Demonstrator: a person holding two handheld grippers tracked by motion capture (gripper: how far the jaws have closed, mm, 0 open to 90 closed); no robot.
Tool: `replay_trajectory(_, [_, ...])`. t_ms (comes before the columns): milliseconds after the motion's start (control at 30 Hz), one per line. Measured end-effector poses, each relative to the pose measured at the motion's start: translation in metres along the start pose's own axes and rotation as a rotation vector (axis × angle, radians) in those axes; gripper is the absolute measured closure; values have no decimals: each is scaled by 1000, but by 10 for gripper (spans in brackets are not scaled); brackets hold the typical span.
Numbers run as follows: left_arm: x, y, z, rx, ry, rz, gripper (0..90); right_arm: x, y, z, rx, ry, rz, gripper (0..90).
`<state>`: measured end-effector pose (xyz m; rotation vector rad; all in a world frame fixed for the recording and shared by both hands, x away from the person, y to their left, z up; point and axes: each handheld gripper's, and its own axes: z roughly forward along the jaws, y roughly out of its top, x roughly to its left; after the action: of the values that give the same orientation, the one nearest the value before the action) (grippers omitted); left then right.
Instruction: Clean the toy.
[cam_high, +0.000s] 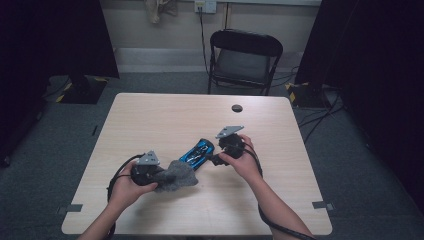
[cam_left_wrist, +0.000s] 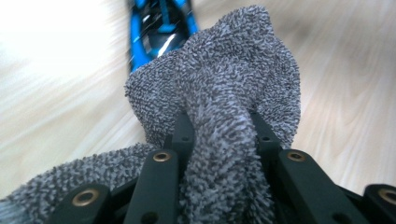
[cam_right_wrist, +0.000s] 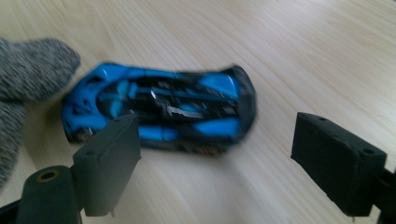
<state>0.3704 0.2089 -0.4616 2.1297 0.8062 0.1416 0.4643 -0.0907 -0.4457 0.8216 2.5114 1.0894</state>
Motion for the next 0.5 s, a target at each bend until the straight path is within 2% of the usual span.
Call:
replay_trajectory(167, [9, -11, 0, 21, 33, -13, 699, 12, 13, 26, -3, 27, -5, 151])
replay_trajectory(333, [12, -17, 1, 35, 31, -25, 695, 22, 19, 43, 8, 51, -17, 151])
replay_trajectory(500, [14, -19, 2, 41, 21, -28, 686, 25, 16, 55, 26, 57, -29, 141])
